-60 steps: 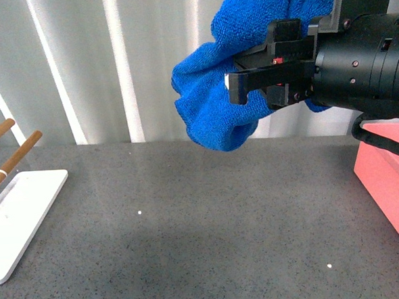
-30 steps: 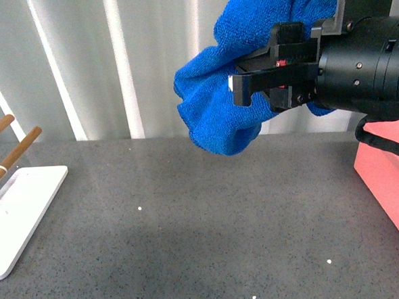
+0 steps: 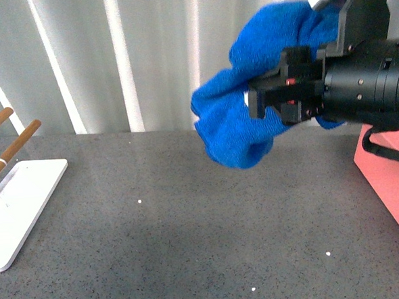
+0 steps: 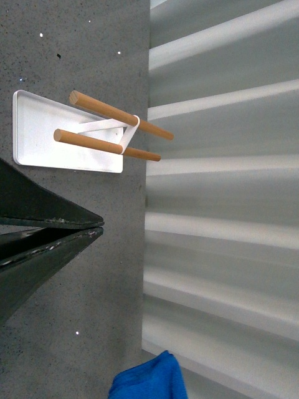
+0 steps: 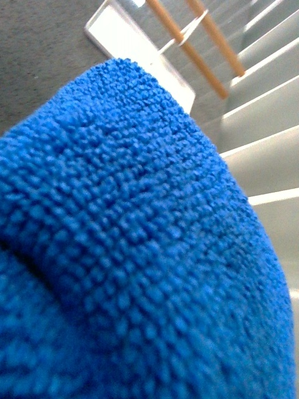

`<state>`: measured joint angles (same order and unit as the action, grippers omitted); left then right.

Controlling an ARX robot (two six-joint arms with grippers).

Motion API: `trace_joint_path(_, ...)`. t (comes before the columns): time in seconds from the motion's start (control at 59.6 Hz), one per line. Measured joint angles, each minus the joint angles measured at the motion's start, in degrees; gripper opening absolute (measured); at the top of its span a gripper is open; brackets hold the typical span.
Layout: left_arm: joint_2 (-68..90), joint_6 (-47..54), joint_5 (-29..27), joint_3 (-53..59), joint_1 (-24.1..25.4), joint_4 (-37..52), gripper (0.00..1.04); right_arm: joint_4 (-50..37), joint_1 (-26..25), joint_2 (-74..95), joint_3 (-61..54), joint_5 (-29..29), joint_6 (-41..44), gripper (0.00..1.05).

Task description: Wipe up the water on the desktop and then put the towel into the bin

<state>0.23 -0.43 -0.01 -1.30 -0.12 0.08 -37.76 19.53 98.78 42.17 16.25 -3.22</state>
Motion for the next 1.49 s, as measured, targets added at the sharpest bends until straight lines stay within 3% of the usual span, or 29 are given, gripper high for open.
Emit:
trace_joint_path(0.302, 0.0, 0.0, 0.0, 0.0, 0.0, 0.0, 0.69, 29.5, -1.1, 10.9, 5.2, -5.0, 14.6, 0.06)
trace_joint_path(0.52, 0.0, 0.1, 0.0, 0.0, 0.0, 0.0, 1.00, 38.8, -4.8, 16.6, 9.9, -12.8, 22.7, 0.06)
trace_joint_path(0.755, 0.0, 0.1, 0.0, 0.0, 0.0, 0.0, 0.98, 44.0, -7.2, 25.9, 22.1, -16.2, 22.4, 0.06)
trace_joint_path(0.906, 0.0, 0.1, 0.0, 0.0, 0.0, 0.0, 0.98, 43.3, -5.4, 30.8, 28.9, -20.9, 22.1, 0.06)
trace_joint_path(1.225, 0.0, 0.1, 0.0, 0.0, 0.0, 0.0, 0.98, 47.8, -1.6, 38.4, 42.6, -23.5, 18.7, 0.06)
trace_joint_path(1.326, 0.0, 0.1, 0.0, 0.0, 0.0, 0.0, 0.98, 48.5, 0.5, 40.0, 46.3, -21.3, 16.8, 0.06)
trace_joint_path(1.493, 0.0, 0.1, 0.0, 0.0, 0.0, 0.0, 0.98, 48.5, 6.1, 40.5, 47.8, -10.8, 14.5, 0.06)
